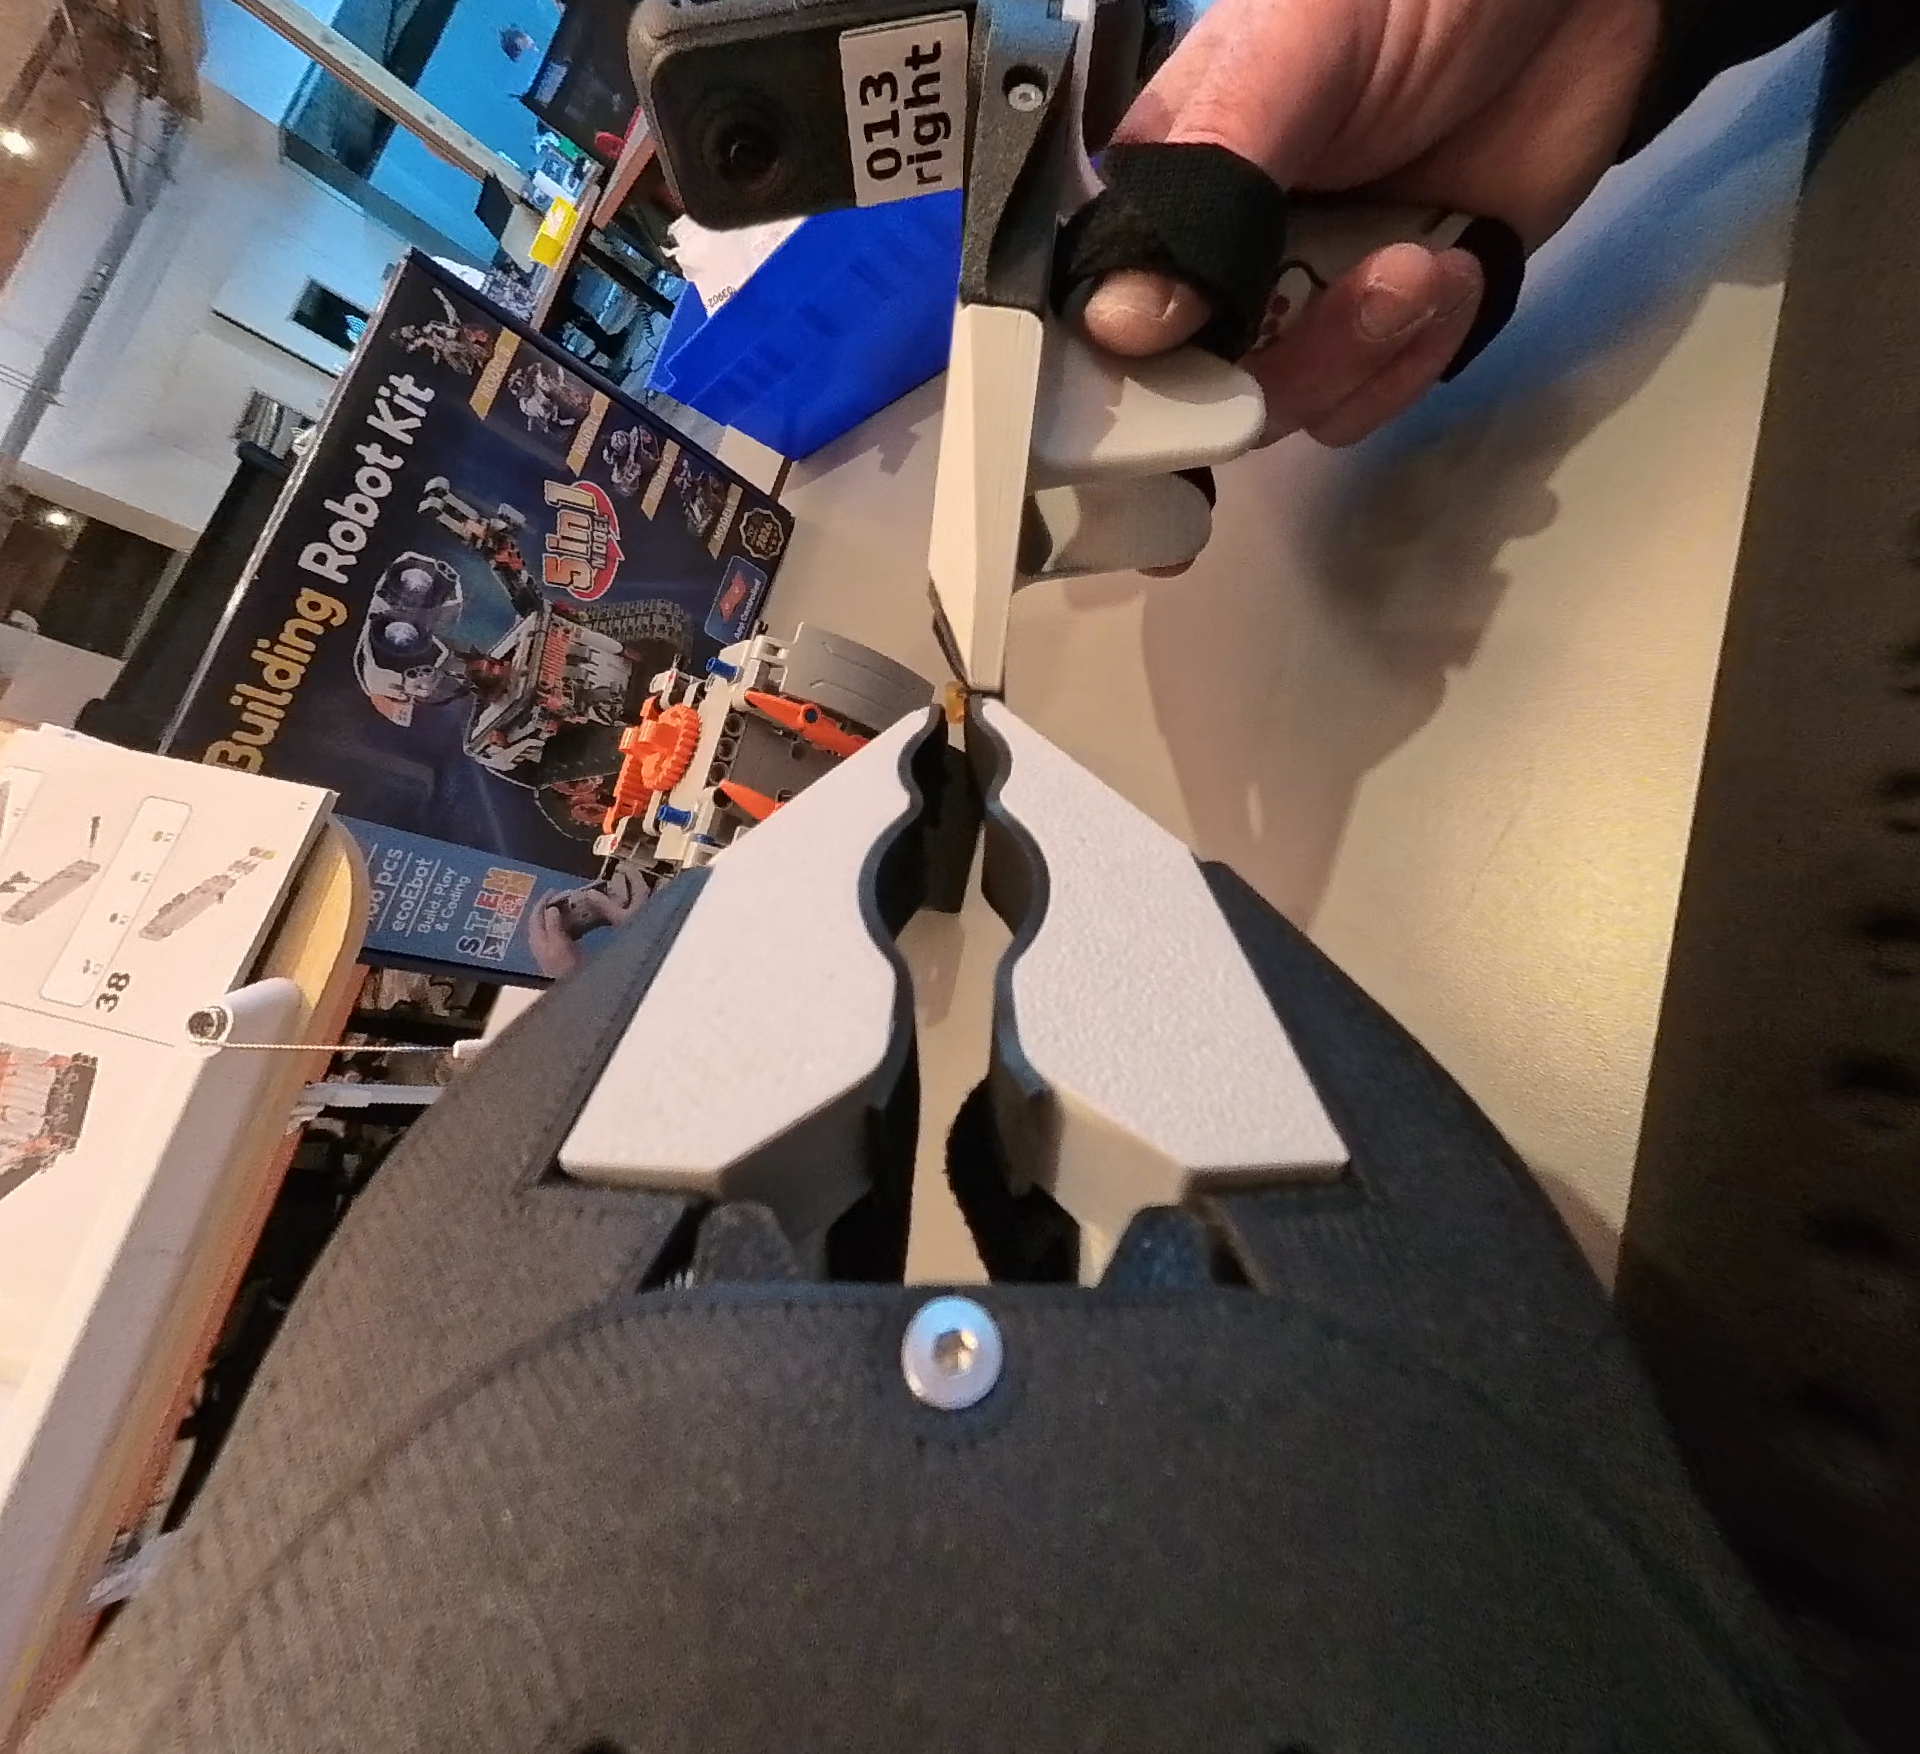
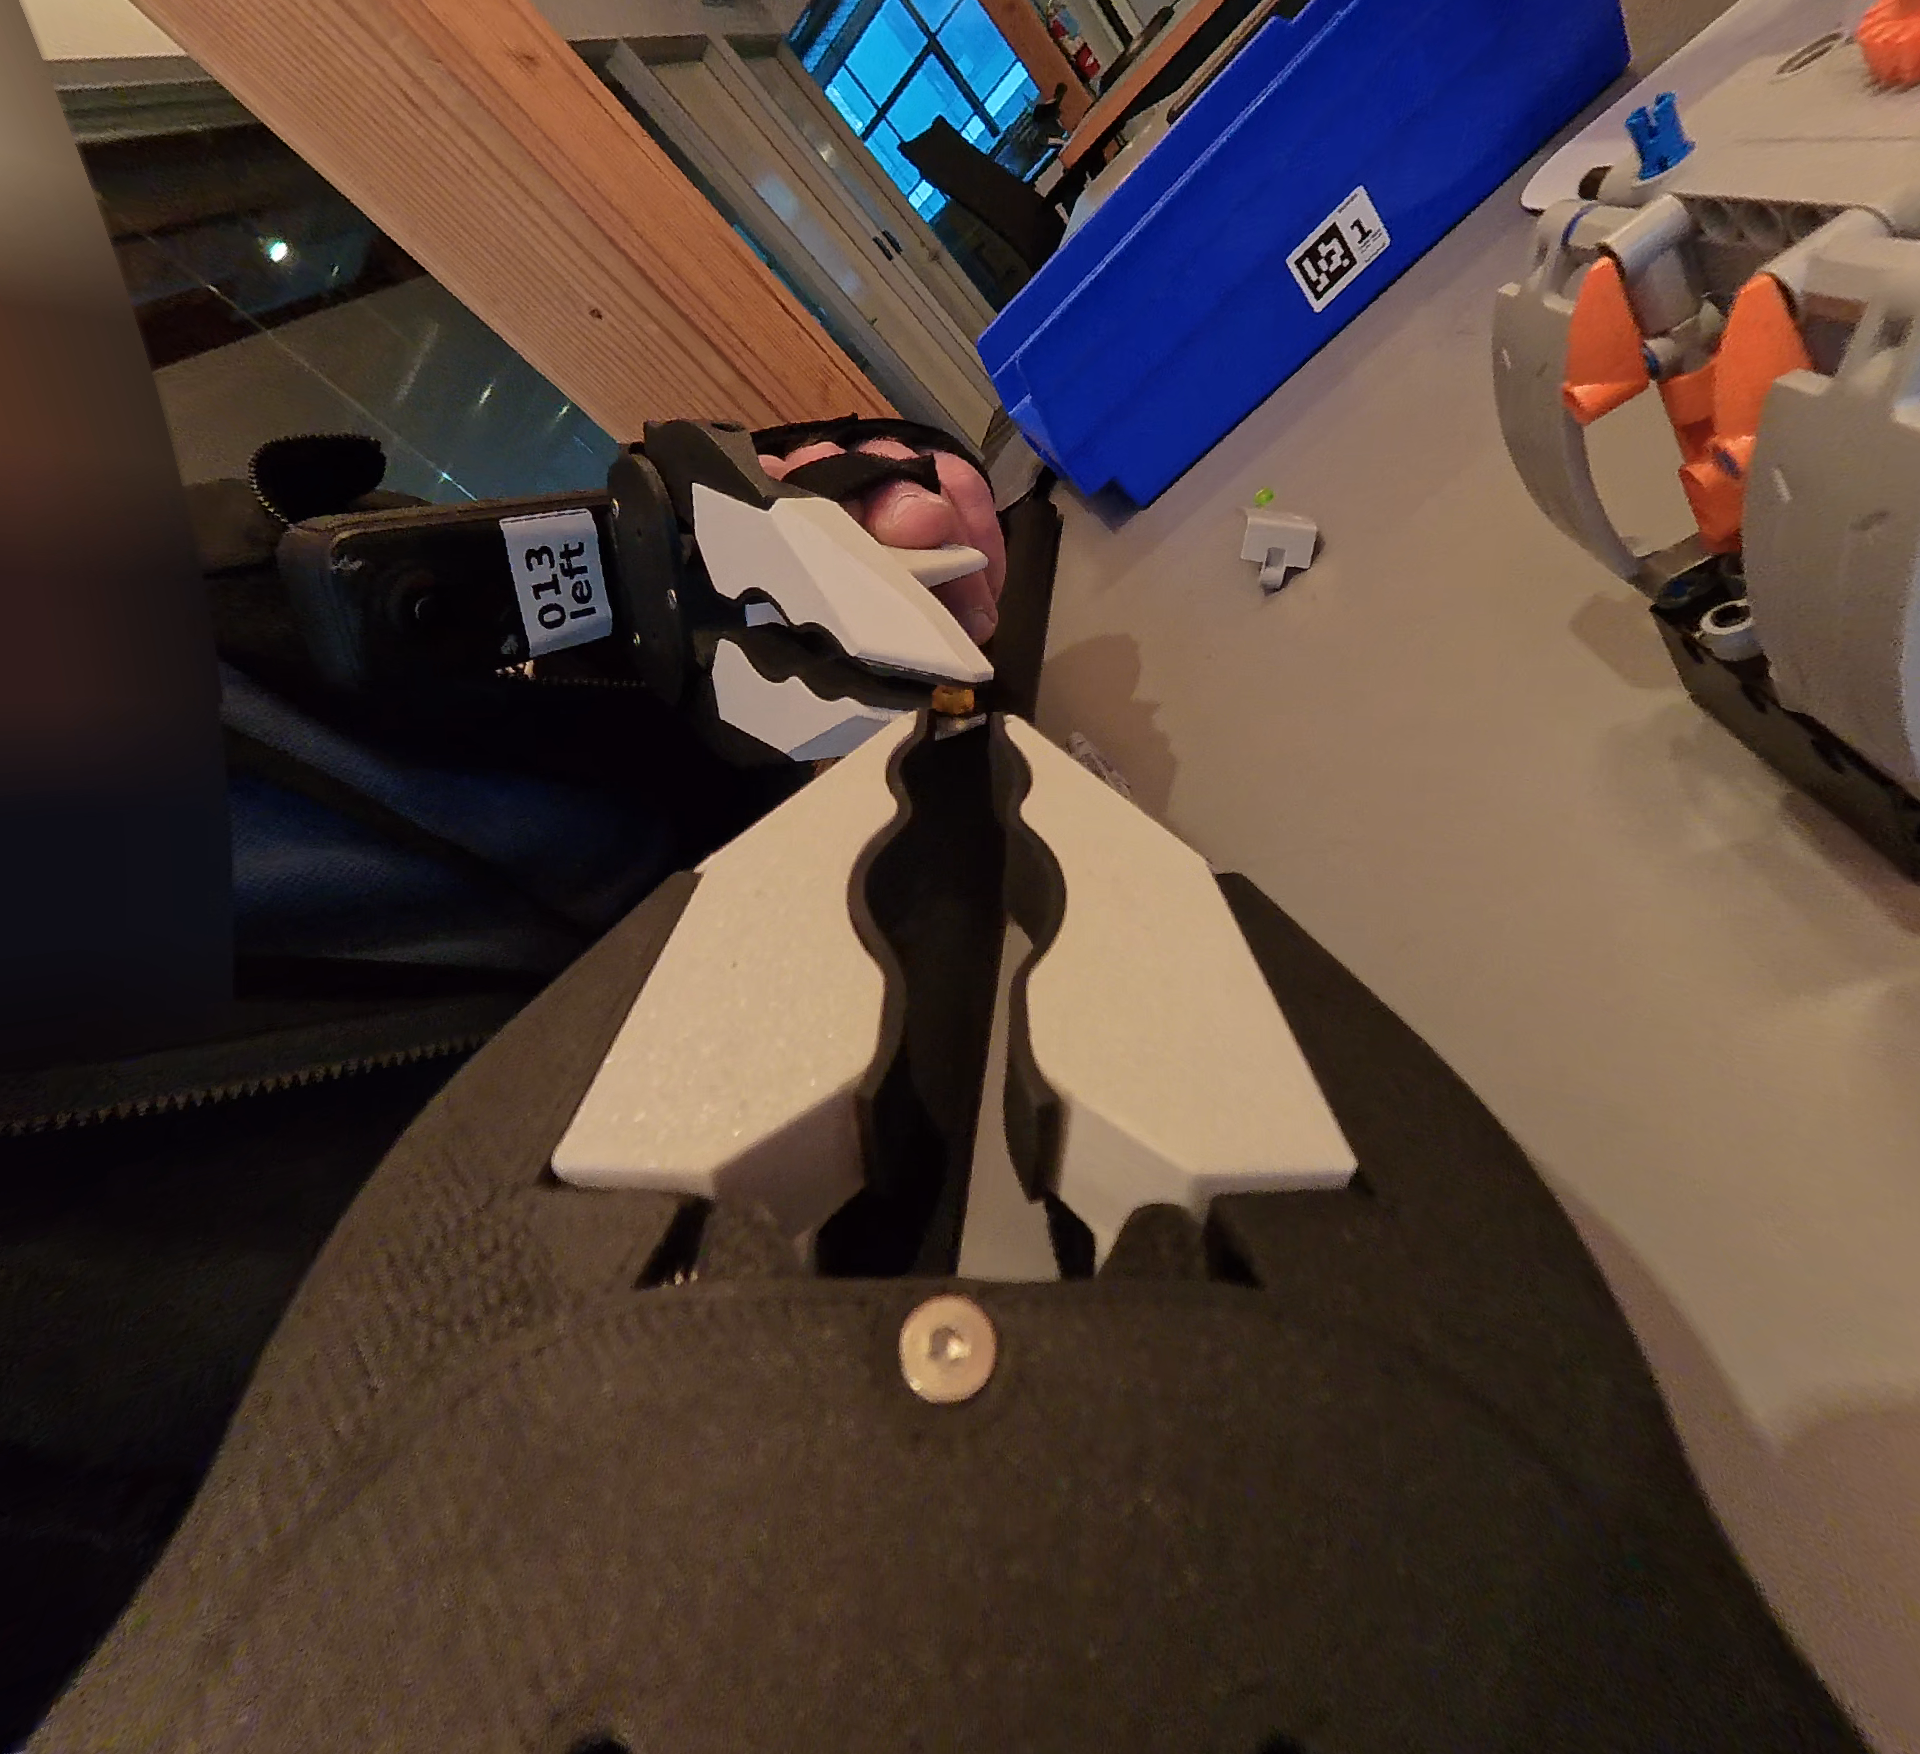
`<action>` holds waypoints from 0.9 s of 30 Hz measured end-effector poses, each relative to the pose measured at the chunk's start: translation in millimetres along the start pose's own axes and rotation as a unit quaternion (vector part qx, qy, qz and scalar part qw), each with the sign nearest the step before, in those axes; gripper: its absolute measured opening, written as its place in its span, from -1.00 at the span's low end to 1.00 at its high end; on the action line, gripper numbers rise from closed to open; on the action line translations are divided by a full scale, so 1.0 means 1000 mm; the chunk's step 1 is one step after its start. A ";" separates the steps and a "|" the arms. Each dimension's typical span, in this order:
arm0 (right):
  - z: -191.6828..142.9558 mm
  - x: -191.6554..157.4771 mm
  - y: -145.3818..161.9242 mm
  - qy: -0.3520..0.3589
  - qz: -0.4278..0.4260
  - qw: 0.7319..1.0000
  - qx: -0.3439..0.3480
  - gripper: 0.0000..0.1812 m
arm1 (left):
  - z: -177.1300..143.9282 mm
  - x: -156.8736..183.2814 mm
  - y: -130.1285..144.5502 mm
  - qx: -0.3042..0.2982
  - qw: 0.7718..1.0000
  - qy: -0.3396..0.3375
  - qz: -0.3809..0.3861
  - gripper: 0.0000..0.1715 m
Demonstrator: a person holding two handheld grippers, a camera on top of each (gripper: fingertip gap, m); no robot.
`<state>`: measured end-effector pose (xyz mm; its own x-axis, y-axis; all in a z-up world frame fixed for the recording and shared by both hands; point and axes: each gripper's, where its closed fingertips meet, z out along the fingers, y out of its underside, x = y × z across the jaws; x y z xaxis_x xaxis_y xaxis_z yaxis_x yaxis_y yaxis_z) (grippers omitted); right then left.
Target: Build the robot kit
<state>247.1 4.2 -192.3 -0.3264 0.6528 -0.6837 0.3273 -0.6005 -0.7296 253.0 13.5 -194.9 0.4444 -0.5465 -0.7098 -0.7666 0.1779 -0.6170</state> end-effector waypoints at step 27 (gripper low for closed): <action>0.000 0.000 -0.001 -0.007 0.003 1.000 0.006 -0.95 | 0.001 0.001 0.001 -0.004 1.000 -0.005 0.017 -0.99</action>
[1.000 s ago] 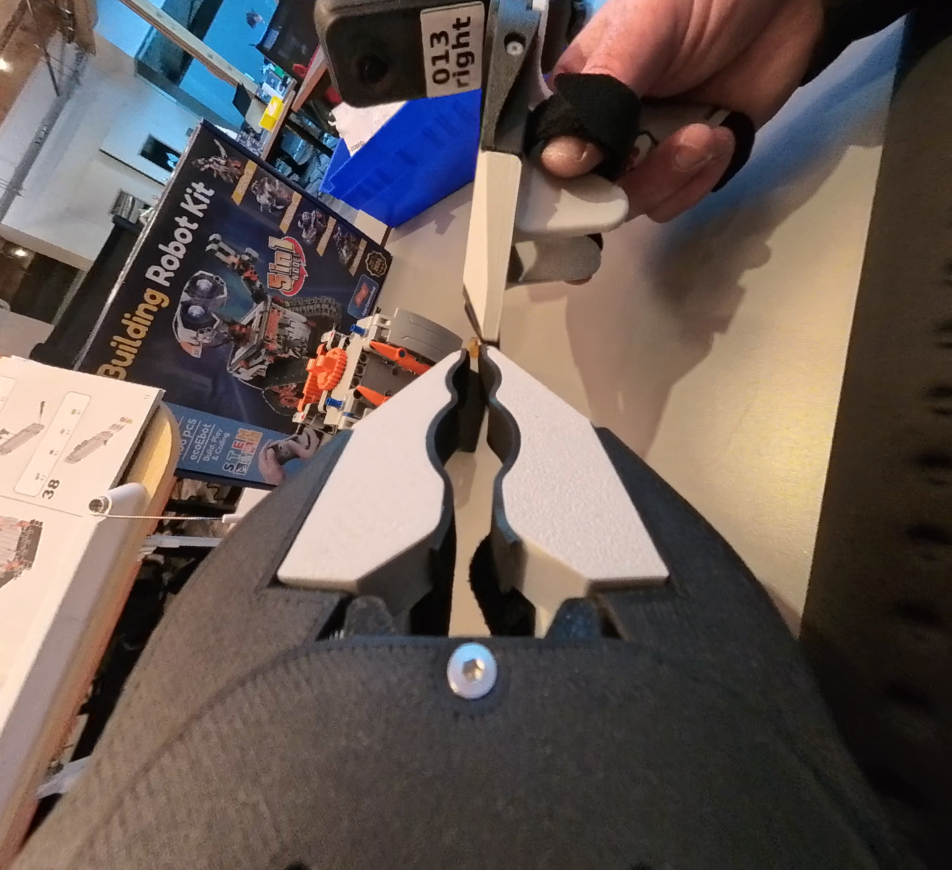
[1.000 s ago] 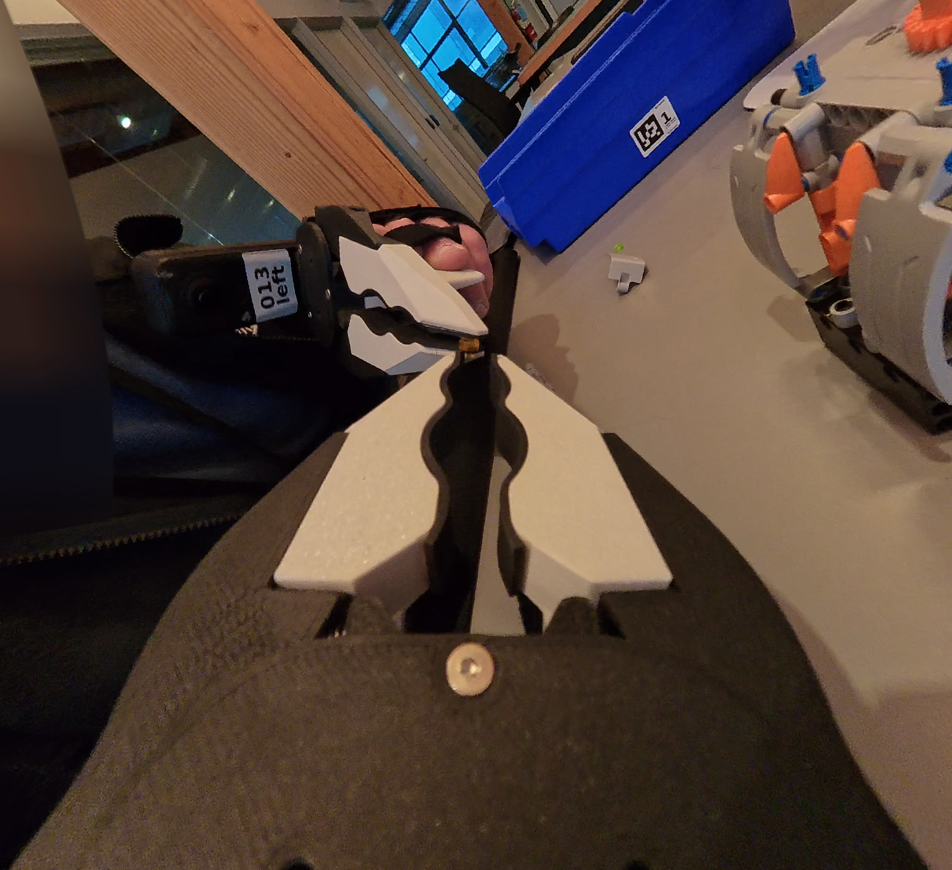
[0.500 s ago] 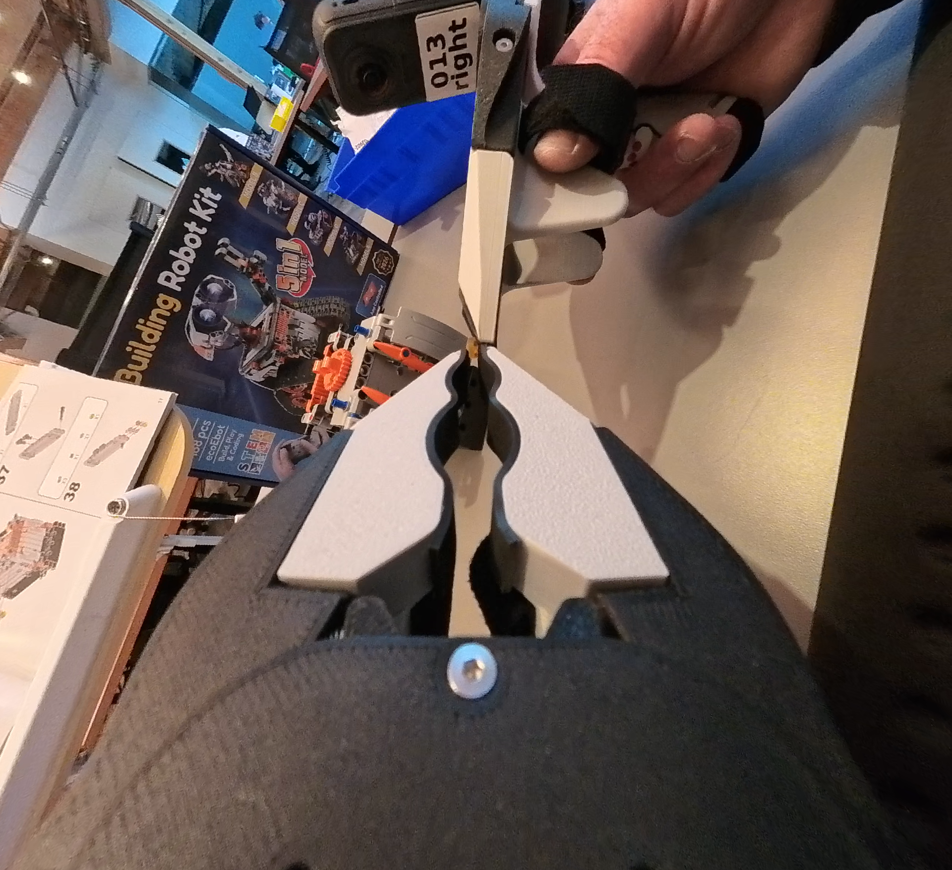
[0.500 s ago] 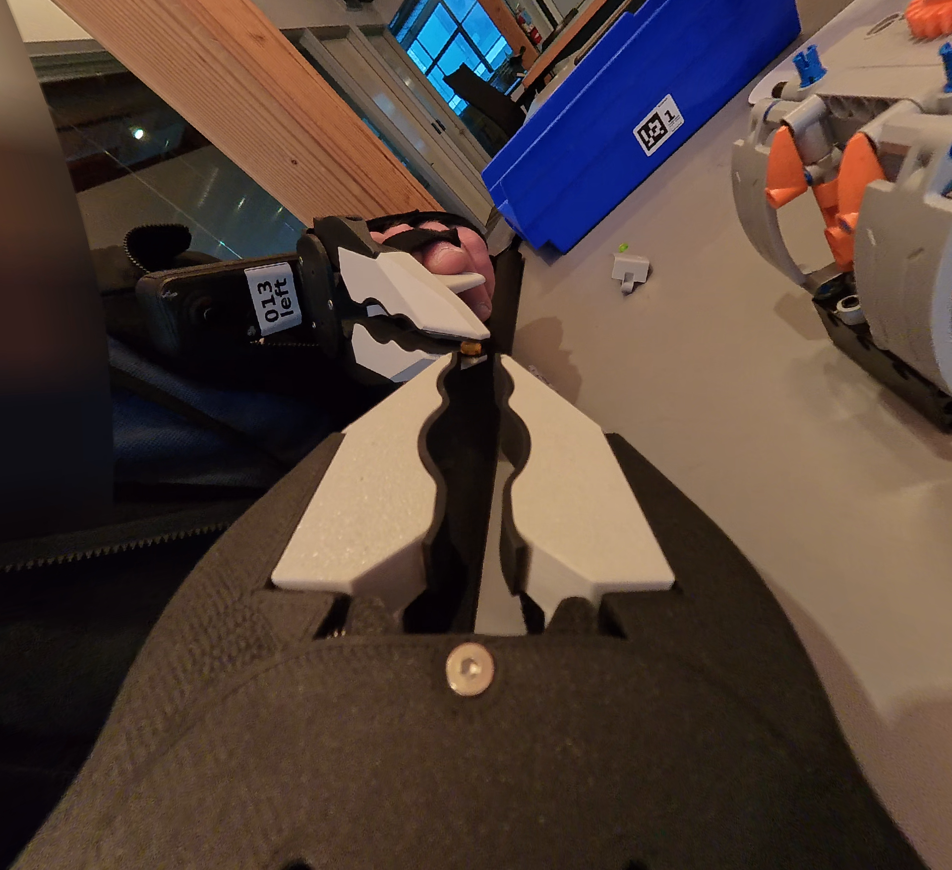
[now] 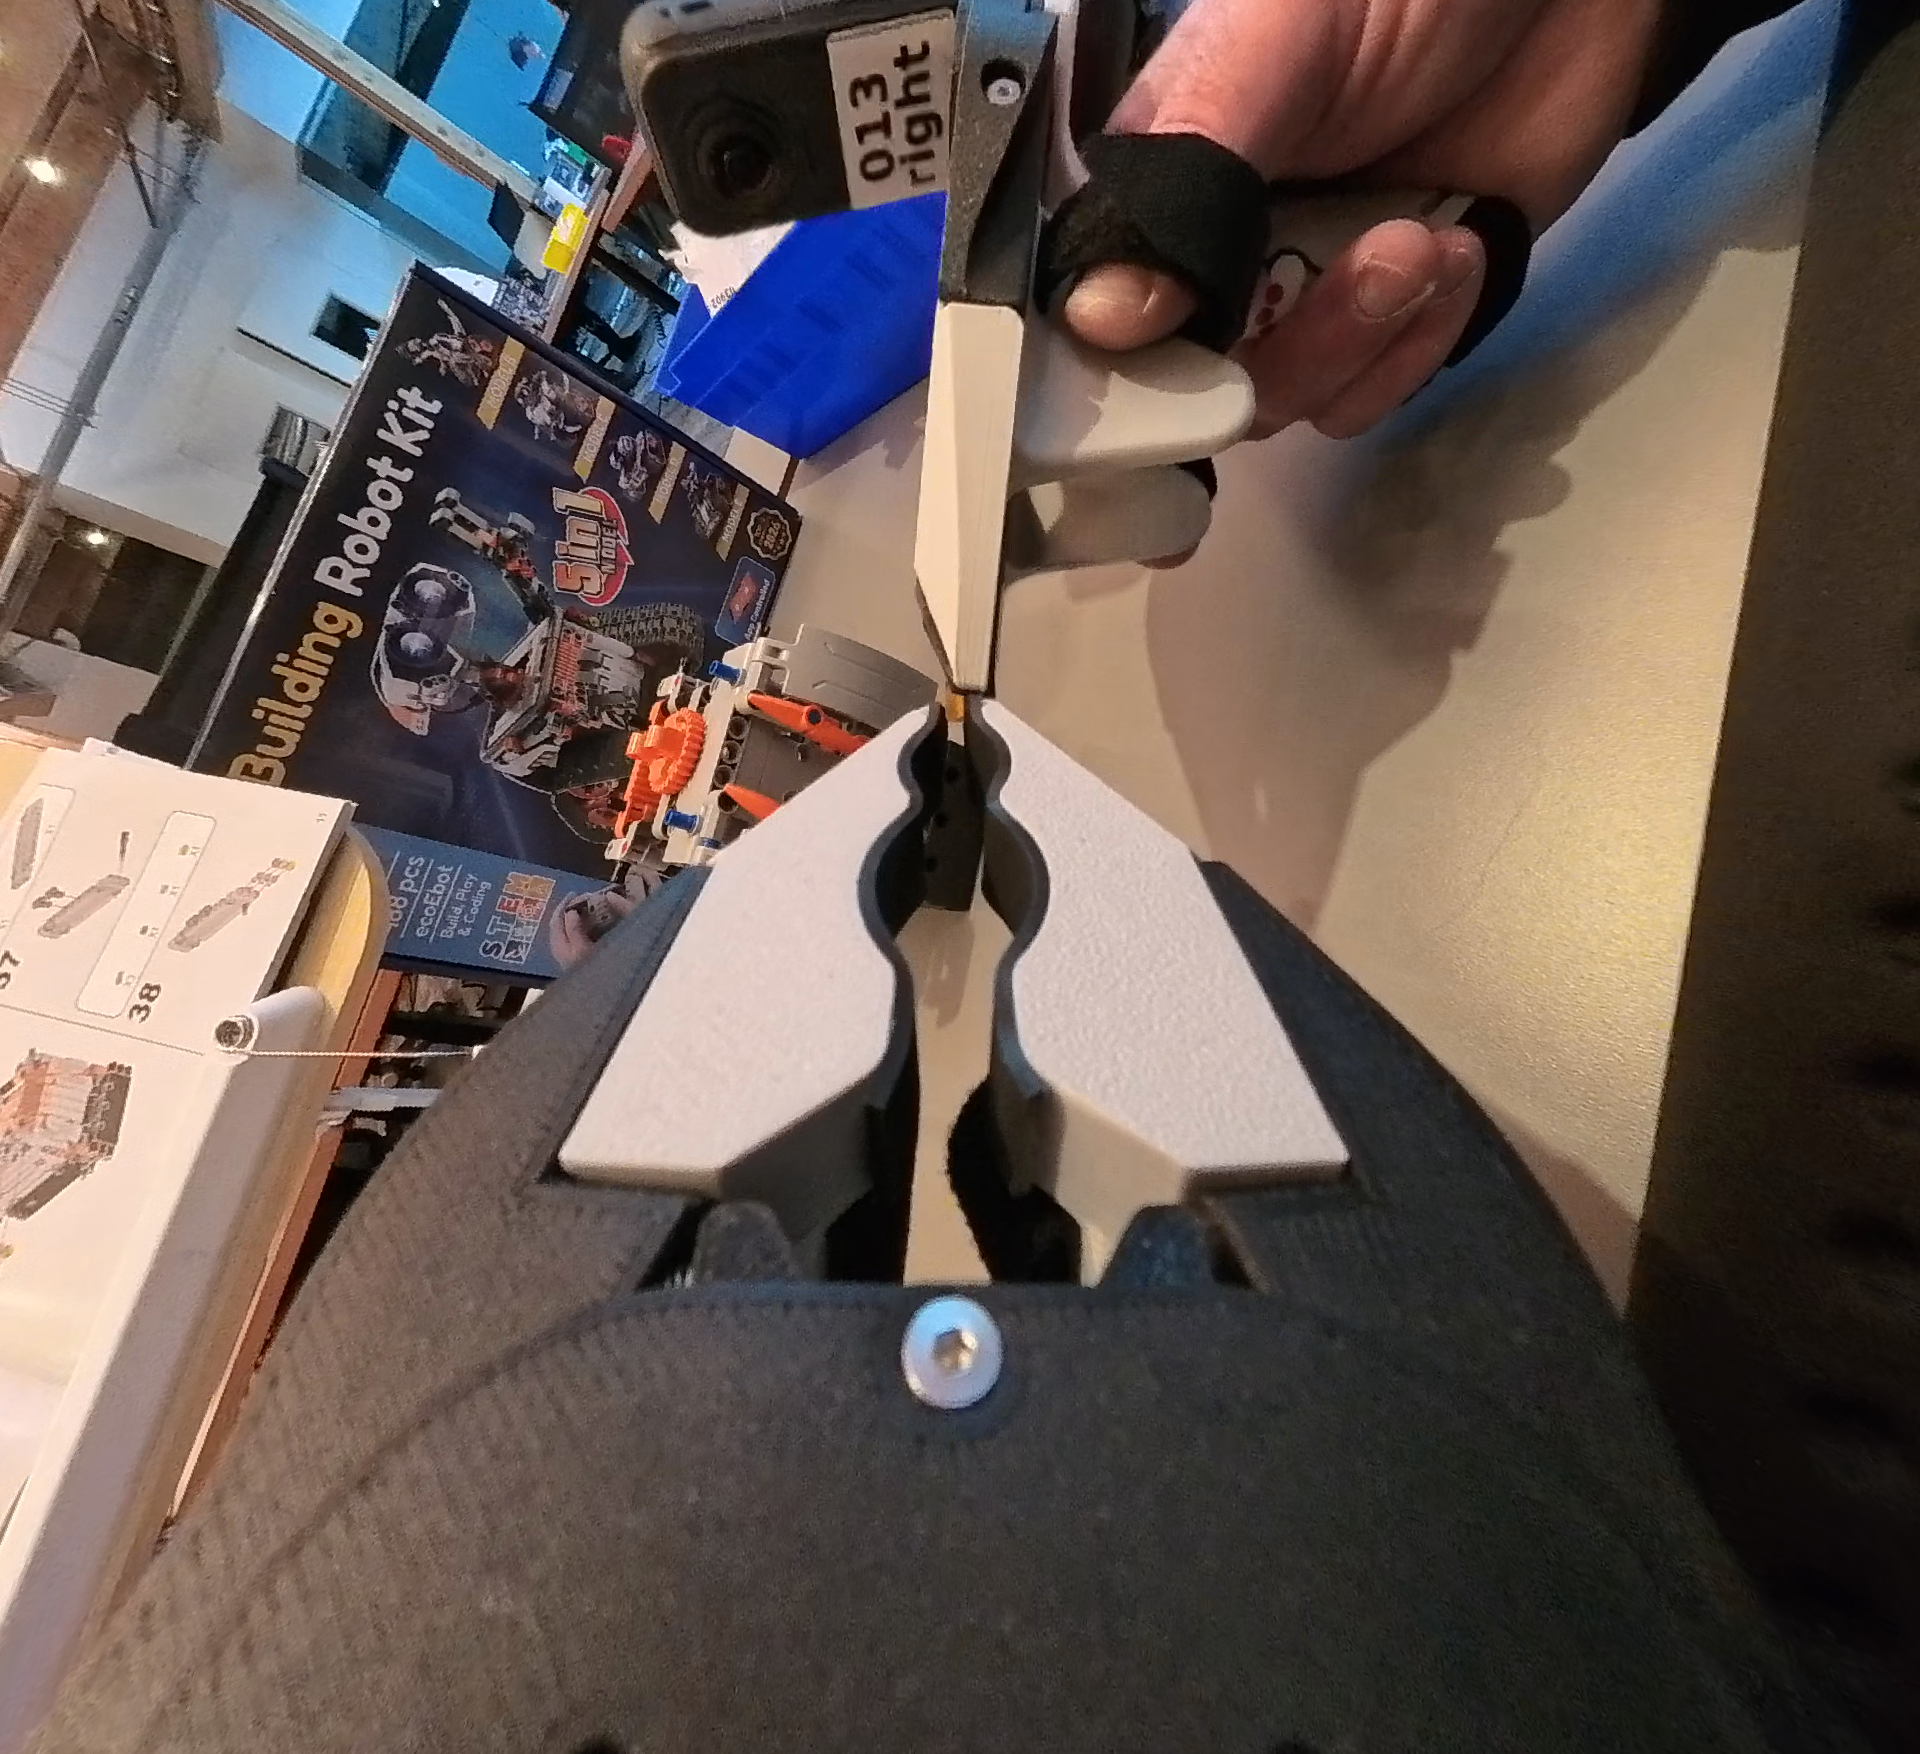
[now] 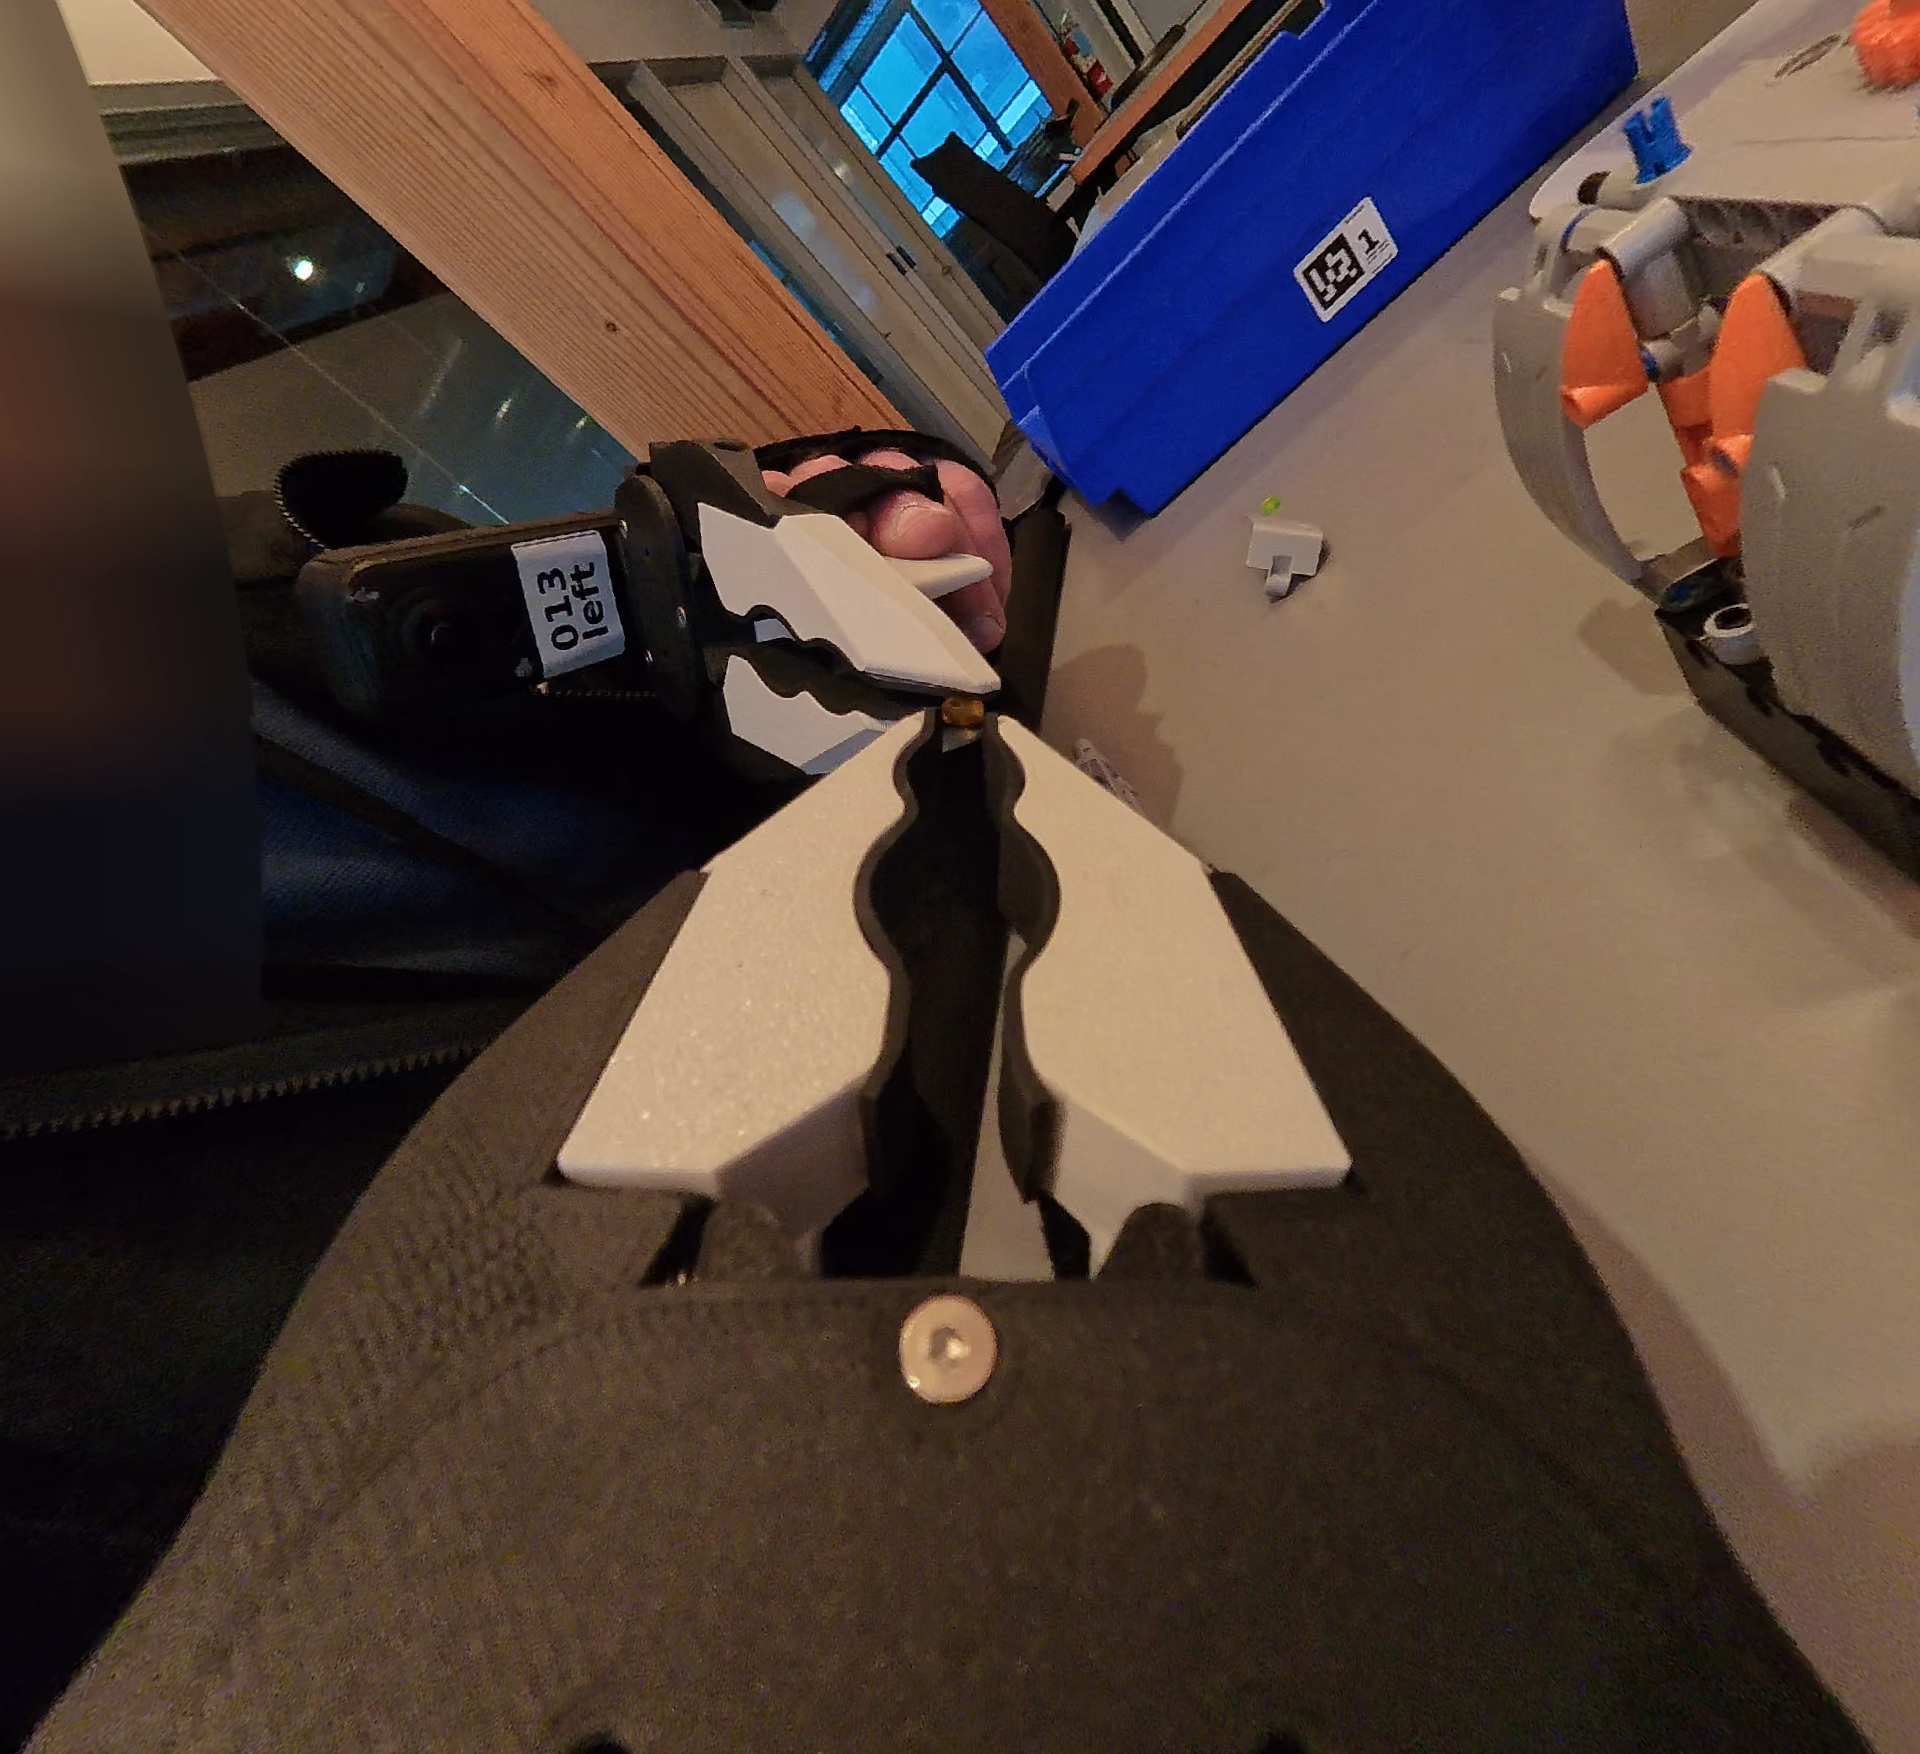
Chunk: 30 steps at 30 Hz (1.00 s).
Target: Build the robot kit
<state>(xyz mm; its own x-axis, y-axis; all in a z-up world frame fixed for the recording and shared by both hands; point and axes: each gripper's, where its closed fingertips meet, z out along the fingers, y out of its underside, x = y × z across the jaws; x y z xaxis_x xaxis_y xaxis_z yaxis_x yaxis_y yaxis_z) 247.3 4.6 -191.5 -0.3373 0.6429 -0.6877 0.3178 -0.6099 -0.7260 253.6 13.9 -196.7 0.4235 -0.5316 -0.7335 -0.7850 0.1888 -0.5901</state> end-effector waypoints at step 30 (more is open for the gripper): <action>-0.001 0.014 0.007 0.079 -0.065 0.994 -0.032 -0.95 | 0.004 0.008 0.015 -0.031 0.999 0.034 -0.011 -0.85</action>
<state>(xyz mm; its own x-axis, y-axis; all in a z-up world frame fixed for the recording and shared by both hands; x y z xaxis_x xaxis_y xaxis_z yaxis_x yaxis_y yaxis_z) 246.0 9.7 -206.4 -0.2368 0.7827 -0.5756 0.3388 -0.4887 -0.8040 246.9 15.9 -212.8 0.4108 -0.5906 -0.6946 -0.8034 0.1257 -0.5821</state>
